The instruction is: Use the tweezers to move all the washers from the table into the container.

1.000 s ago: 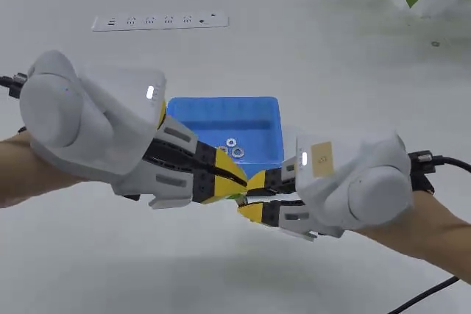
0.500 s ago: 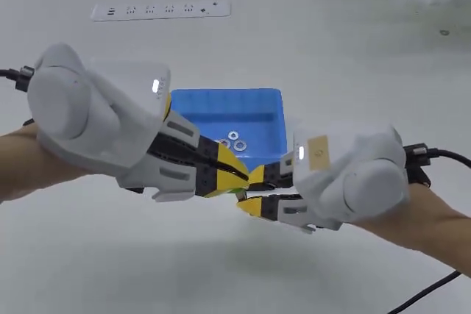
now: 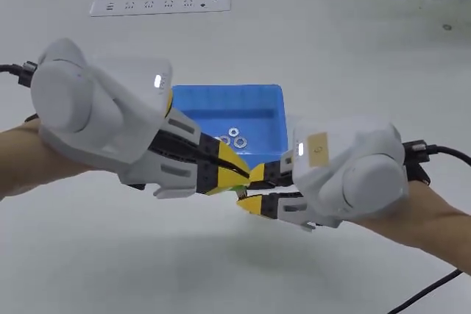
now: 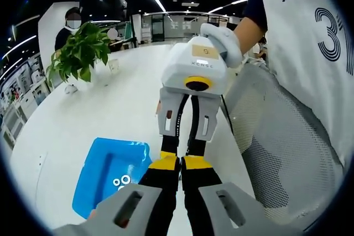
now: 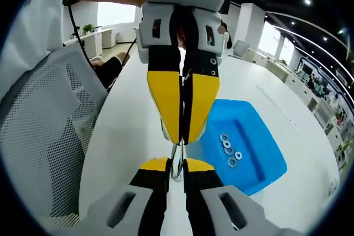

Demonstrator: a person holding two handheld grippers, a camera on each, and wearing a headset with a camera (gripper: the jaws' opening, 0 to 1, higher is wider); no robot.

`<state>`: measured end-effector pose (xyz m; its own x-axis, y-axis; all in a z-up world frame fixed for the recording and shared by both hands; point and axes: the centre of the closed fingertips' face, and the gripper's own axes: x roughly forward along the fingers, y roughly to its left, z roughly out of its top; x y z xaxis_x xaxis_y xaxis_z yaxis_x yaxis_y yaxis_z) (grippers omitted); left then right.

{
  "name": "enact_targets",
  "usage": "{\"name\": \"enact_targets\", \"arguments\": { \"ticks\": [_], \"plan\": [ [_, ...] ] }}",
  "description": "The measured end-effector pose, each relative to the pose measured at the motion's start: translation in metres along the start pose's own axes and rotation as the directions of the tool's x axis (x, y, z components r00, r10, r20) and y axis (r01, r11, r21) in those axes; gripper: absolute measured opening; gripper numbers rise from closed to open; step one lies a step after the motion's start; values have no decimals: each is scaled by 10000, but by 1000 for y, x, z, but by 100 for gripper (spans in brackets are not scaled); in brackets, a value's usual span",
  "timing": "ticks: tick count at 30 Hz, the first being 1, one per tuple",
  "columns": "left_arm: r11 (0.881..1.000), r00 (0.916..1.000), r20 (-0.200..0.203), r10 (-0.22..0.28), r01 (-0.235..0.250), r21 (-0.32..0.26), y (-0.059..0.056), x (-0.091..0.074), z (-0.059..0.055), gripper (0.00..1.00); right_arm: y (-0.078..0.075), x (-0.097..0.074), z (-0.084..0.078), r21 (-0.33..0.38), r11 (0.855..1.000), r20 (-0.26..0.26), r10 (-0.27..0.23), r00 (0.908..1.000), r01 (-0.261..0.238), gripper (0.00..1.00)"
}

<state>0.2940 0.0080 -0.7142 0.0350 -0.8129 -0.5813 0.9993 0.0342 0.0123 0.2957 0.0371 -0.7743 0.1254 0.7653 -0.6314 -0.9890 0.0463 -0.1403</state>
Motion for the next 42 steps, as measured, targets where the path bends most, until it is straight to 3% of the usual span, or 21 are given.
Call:
{"name": "enact_targets", "arguments": {
  "ticks": [16,25,42],
  "plan": [
    [9999,9999,-39,-128,128,11,-3,-2,4,5,2,-2,3,35,10000,-25,64,10000,-64,9],
    [9988,9997,-147,-209,216,440,-6,-18,16,5,2,-11,23,-184,9998,204,-92,9997,96,10],
    [9912,9998,-86,168,-156,1314,-2,-49,43,5,-13,-28,58,-853,9940,436,-654,9969,689,10]
  ]
}}
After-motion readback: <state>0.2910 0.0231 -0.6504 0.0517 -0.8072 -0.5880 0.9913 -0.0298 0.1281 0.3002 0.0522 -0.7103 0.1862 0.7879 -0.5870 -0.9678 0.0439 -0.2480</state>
